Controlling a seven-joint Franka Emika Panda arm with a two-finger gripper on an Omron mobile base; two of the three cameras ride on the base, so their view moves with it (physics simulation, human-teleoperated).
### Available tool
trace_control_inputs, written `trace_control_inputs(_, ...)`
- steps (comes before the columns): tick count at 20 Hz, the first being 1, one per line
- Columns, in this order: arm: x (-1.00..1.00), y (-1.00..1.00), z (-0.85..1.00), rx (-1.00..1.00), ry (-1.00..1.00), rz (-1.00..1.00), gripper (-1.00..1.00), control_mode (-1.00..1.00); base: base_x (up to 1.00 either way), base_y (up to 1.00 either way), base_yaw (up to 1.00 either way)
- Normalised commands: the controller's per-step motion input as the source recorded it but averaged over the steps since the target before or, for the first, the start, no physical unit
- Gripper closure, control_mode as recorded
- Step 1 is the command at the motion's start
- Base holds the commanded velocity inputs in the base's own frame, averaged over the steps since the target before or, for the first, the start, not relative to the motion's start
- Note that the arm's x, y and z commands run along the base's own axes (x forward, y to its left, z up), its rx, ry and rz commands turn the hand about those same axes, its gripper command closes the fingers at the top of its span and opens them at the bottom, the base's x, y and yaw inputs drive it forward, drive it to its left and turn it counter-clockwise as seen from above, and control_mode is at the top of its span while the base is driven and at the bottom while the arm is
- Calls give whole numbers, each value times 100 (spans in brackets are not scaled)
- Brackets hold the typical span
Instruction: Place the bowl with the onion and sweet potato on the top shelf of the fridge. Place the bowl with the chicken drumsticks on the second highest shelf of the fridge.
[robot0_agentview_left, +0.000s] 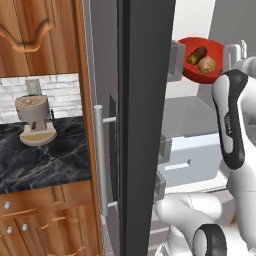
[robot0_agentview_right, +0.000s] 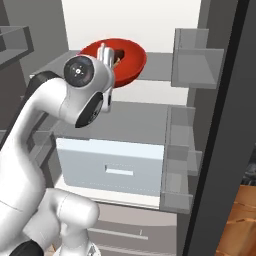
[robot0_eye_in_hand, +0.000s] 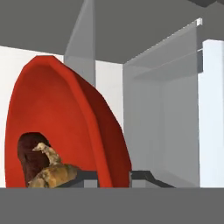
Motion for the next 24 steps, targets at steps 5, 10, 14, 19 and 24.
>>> trace_control_inputs(5, 100, -1, 4, 0, 7, -1, 100, -100, 0, 0, 0)
trace_control_inputs(10, 100, 0, 0, 0, 0, 0, 100, -100, 0, 0, 0)
trace_control_inputs(14, 98, 0, 0, 0, 0, 0, 100, -100, 0, 0, 0)
trace_control_inputs(19, 93, 0, -1, 0, 1, 0, 100, -100, 0, 0, 0)
trace_control_inputs(24, 90, 0, -7, 0, 7, 0, 100, -100, 0, 0, 0)
